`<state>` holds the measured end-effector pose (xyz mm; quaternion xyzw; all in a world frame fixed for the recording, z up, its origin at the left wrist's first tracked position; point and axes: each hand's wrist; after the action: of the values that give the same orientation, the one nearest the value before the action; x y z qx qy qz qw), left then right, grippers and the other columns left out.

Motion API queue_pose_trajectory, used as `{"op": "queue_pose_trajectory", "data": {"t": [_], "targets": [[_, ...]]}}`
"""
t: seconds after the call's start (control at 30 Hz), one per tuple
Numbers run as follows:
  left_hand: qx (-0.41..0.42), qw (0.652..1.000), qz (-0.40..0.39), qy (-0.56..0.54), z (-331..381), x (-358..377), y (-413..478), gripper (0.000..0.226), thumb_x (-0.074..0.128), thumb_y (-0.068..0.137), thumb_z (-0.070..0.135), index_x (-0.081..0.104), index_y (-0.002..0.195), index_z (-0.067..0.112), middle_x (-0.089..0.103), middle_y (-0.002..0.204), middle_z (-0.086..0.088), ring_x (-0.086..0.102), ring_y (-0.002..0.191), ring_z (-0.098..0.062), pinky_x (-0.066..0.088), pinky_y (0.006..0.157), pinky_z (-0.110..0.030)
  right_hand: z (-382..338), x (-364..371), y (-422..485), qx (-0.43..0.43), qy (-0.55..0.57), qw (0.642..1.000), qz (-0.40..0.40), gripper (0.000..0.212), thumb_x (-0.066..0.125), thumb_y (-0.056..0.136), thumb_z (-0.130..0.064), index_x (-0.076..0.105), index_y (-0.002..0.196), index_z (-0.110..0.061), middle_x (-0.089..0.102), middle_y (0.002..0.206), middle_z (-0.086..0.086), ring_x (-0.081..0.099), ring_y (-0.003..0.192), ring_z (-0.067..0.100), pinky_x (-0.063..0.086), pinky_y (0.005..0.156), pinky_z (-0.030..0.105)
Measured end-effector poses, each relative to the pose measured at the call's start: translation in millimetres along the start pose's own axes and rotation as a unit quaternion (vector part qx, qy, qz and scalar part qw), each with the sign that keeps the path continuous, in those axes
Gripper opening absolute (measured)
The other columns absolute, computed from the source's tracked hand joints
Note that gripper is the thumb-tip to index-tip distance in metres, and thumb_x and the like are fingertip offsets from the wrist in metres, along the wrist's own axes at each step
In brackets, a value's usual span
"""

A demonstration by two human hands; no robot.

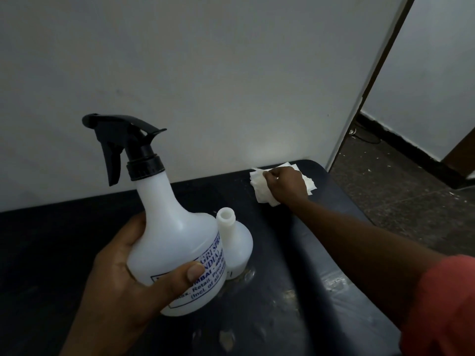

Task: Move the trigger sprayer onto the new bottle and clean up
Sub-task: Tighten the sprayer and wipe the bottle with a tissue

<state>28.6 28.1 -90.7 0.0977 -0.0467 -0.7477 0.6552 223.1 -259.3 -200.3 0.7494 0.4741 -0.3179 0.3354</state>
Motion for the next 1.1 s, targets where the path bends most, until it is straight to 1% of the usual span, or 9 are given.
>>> {"op": "queue_pose_trajectory", "data": {"t": [0.13,0.3,0.43,0.57,0.73,0.8,0.9,1.0,1.1], "targets": [[0.007,1.000,0.004,0.000,3.5,-3.3,-2.3,0.072,0.085,0.032,0.072,0.069,0.098,0.051,0.077,0.097,0.008,0.076,0.082,-0.012,0.059,0.057,-0.019,-12.2,-19.9,3.7,0.011,0.082,0.996,0.038,0.030,0.052,0.093,-0.033,0.070,0.079,-0.013,0.067,0.073,0.007,0.065,0.077,0.028,0.038,0.065,0.026],[0.006,1.000,0.008,0.014,4.9,-9.2,-7.2,0.071,0.083,0.035,0.073,0.068,0.100,0.048,0.076,0.098,0.008,0.075,0.084,-0.011,0.058,0.057,-0.017,-49.1,-56.9,4.6,0.051,0.205,0.971,0.116,0.025,0.038,0.101,-0.031,0.052,0.089,-0.013,0.057,0.086,0.003,0.053,0.082,0.021,0.038,0.068,0.032],[0.009,1.000,0.007,-0.003,6.4,-10.4,-8.8,0.068,0.085,0.039,0.069,0.067,0.101,0.048,0.077,0.098,0.007,0.075,0.085,-0.012,0.058,0.059,-0.018,-103.7,-105.8,-18.0,0.082,0.425,0.894,0.115,0.030,0.044,0.100,-0.029,0.055,0.076,-0.016,0.062,0.080,0.003,0.062,0.079,0.021,0.052,0.067,0.042],[-0.007,1.000,-0.007,-0.012,7.1,-17.5,-11.6,0.072,0.089,0.040,0.064,0.065,0.105,0.048,0.075,0.105,0.006,0.075,0.091,-0.016,0.059,0.063,-0.022,-158.5,-137.2,-94.4,0.004,0.588,0.809,0.007,0.042,0.053,0.096,-0.025,0.067,0.057,-0.025,0.072,0.063,-0.010,0.070,0.062,0.007,0.055,0.056,0.029],[-0.045,0.997,-0.054,0.022,3.1,-26.6,-20.6,0.081,0.092,0.041,0.058,0.059,0.114,0.049,0.070,0.117,0.010,0.071,0.102,-0.014,0.059,0.075,-0.026,-195.1,-129.1,-184.4,-0.092,0.569,0.808,-0.119,0.026,0.054,0.092,-0.032,0.064,0.071,-0.020,0.060,0.070,0.007,0.053,0.063,0.019,0.044,0.052,0.028],[-0.059,0.995,-0.067,0.039,2.5,-34.5,-25.8,0.079,0.092,0.043,0.055,0.058,0.114,0.052,0.069,0.118,0.013,0.070,0.105,-0.011,0.059,0.078,-0.023,-199.5,-124.9,-201.3,-0.114,0.586,0.792,-0.130,0.025,0.054,0.091,-0.027,0.065,0.072,-0.017,0.059,0.067,0.004,0.053,0.061,0.013,0.043,0.054,0.022],[-0.077,0.991,-0.080,0.069,-0.2,-46.3,-34.5,0.083,0.093,0.047,0.051,0.054,0.120,0.049,0.068,0.121,0.013,0.068,0.109,-0.011,0.059,0.084,-0.033,-196.6,-116.2,-211.5,-0.103,0.602,0.777,-0.149,0.024,0.055,0.090,-0.027,0.071,0.072,-0.022,0.063,0.063,-0.007,0.055,0.058,0.001,0.043,0.053,0.014],[-0.086,0.988,-0.076,0.105,-4.3,-52.8,-43.9,0.082,0.093,0.051,0.044,0.052,0.122,0.050,0.067,0.122,0.016,0.067,0.109,-0.008,0.059,0.087,-0.035,-192.9,-100.6,-220.4,-0.089,0.575,0.797,-0.164,0.025,0.058,0.087,-0.039,0.075,0.082,-0.021,0.068,0.074,0.007,0.062,0.073,0.012,0.050,0.063,0.028],[-0.095,0.983,-0.067,0.139,-5.5,-59.5,-51.6,0.079,0.093,0.053,0.041,0.053,0.120,0.050,0.067,0.120,0.018,0.067,0.107,-0.005,0.059,0.086,-0.034,-191.6,-86.0,-226.5,-0.049,0.596,0.778,-0.193,0.019,0.059,0.081,-0.037,0.076,0.078,-0.027,0.067,0.068,-0.003,0.061,0.067,0.012,0.048,0.058,0.026]]}}
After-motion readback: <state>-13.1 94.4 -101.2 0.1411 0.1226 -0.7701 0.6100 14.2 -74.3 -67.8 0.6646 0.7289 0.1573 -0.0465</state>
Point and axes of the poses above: each hand's wrist, its own y-axis towards the middle knuckle, its own x-axis out of the palm, z = x × y
